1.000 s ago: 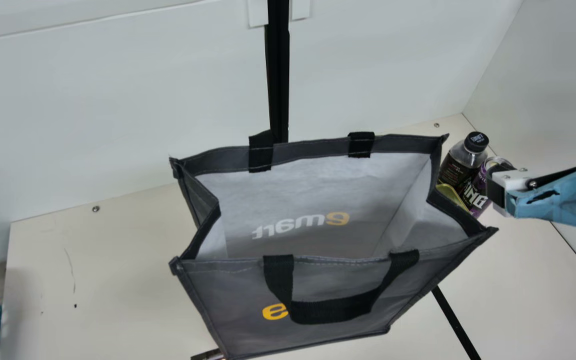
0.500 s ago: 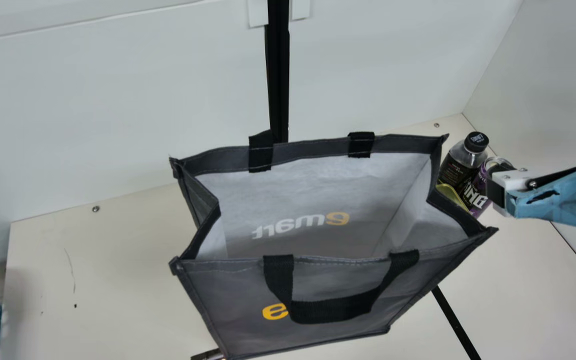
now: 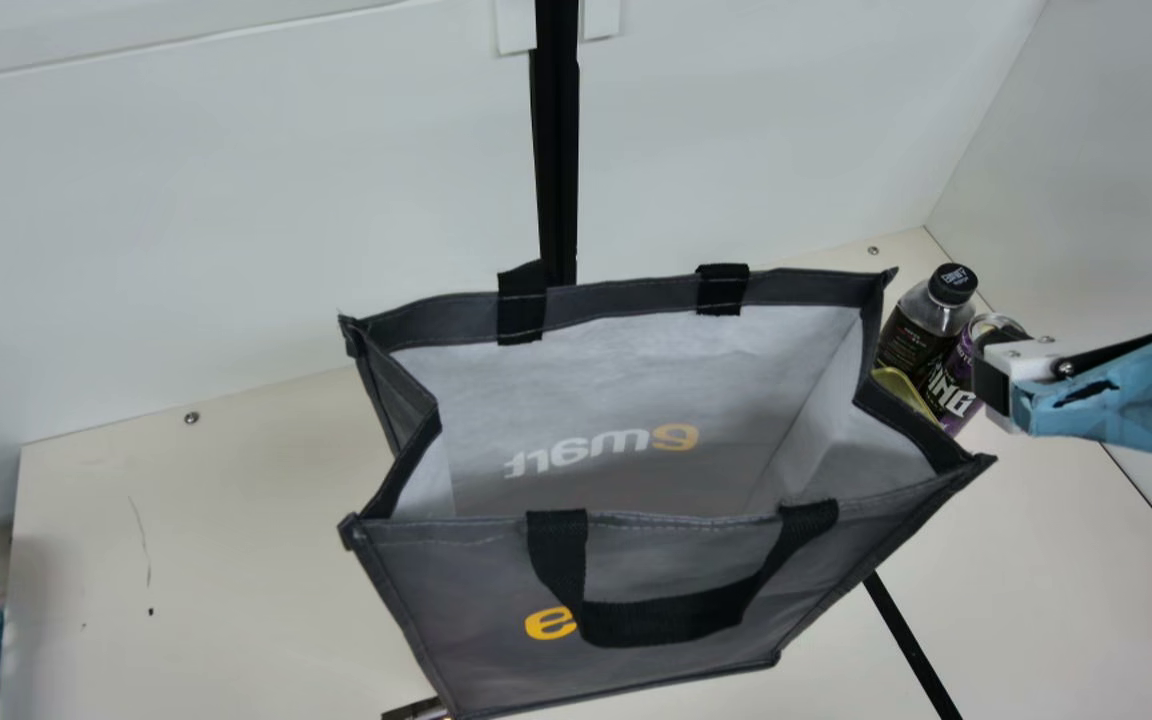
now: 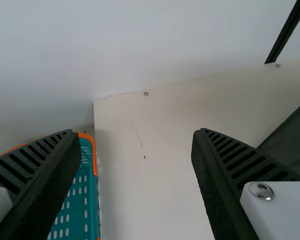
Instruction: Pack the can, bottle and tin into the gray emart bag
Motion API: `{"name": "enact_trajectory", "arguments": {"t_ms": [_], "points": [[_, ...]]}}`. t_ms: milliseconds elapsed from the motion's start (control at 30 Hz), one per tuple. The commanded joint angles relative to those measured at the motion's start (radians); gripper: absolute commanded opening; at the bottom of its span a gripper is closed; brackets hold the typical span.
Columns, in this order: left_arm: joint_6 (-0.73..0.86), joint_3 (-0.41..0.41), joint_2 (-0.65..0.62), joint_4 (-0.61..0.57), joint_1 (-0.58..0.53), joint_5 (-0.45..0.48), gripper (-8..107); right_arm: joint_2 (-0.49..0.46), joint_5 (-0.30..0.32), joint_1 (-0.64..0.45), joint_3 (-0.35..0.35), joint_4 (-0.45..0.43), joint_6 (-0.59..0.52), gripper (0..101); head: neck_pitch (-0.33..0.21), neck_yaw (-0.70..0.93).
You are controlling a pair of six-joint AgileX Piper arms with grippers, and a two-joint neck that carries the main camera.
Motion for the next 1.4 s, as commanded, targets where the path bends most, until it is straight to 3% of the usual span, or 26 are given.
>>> {"name": "enact_trajectory", "arguments": {"t_ms": [0, 667, 1367], "points": [[-0.010, -0.025, 0.015, 0.016, -0.030, -0.002, 90, 0.000, 0.000, 0.000, 0.000, 0.000, 0.000, 91, -0.024, -0.001], [-0.047, -0.174, 0.133, 0.100, -0.191, -0.049, 90, 0.000, 0.000, 0.000, 0.000, 0.000, 0.000, 91, -0.024, -0.001], [0.087, -0.315, 0.227, 0.003, -0.239, -0.103, 90, 0.000, 0.000, 0.000, 0.000, 0.000, 0.000, 91, -0.024, -0.001]]}}
